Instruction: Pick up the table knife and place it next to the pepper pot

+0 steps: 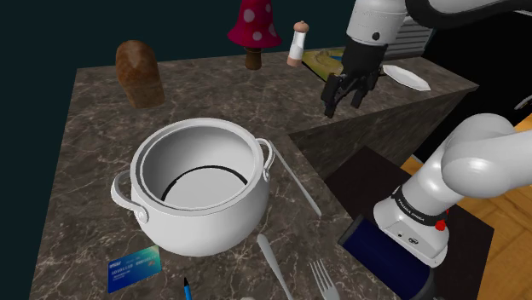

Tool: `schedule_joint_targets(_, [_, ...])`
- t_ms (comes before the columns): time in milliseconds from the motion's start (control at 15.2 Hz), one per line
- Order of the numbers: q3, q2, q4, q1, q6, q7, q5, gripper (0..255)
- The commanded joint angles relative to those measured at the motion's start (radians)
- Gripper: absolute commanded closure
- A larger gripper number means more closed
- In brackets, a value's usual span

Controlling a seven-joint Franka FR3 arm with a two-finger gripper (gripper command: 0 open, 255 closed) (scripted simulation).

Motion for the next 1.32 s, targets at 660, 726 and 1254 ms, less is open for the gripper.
schedule_joint_targets(660, [0.316,0.216,-0.054,0.063,0.331,0.314,0.196,0])
schedule_joint_targets(726, [0.335,0.236,-0.051,0.062,0.351,0.332,0.202,0])
schedule_joint_targets(1254, [0.382,0.306,-0.109,0.058,0.480,0.334,0.222,0])
